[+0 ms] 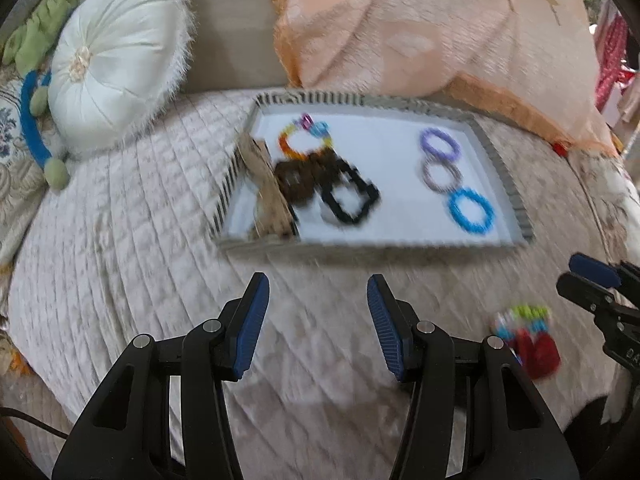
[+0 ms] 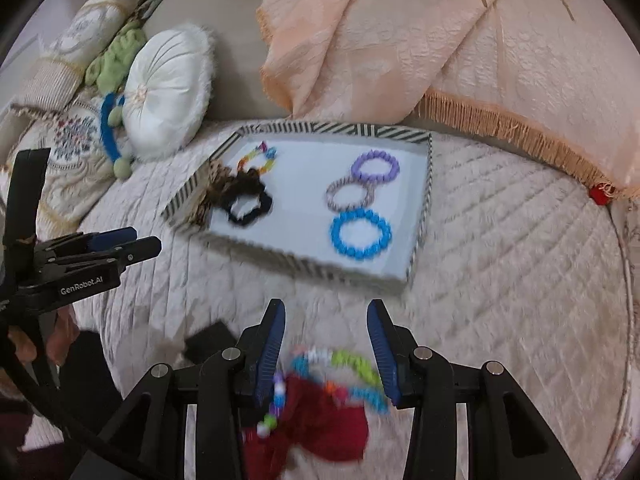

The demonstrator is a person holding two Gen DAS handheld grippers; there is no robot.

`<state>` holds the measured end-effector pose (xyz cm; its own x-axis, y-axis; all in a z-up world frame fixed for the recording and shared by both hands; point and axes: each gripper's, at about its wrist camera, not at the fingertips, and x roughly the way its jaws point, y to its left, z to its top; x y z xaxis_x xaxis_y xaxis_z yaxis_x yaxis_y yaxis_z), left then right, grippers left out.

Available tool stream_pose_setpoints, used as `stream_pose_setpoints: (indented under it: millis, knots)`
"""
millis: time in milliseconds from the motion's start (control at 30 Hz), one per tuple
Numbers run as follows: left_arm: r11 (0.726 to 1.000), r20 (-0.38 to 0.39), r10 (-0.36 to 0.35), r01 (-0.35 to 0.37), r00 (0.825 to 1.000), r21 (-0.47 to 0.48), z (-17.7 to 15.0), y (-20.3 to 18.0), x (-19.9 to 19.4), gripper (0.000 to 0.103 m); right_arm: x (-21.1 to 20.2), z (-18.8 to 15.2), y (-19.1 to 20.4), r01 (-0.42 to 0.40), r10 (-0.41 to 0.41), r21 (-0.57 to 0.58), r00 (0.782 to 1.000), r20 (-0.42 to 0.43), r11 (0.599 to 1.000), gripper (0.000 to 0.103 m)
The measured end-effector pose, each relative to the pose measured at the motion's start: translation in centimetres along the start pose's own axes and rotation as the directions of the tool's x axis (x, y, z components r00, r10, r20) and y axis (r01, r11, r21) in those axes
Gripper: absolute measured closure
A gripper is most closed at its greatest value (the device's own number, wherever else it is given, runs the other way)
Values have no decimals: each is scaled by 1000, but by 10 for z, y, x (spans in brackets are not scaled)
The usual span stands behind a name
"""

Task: Organize jewelry
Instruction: 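Withdraw both tools from the tray toward the remaining jewelry pile, then grasp the black velvet clip with the left tool while the right grasps the multicolour bracelet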

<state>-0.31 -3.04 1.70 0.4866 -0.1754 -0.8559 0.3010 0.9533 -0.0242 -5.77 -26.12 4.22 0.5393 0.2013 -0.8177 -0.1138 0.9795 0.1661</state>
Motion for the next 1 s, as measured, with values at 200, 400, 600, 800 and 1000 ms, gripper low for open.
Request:
stream_pose_setpoints:
  millis: [200,400,600,800,1000]
  knots:
    - [993,-67,-115,114,991,-19,-29,-2,-11,51,-17,-29,2,-12,12,-4,1000,-16,1000,62]
    - [989,-84,-142,139,986,-40,-43,-8,-13,50,-15,-51,22,-127,127,-5,991,-38,992,62]
    - [996,-125,-76,71,989,-47,-47,-1,8,50,5,-60,59,-179,173,-87,982,-78,980,63]
    - [992,-156,-104,91,982,-90,-51,6,19,50,32,-63,66,-120,104,-147,988,-114,982,83]
    - [980,-165,-178,159,970,-121,-48,-1,24,41,12,-63,40,-182,177,-79,982,-68,980,91]
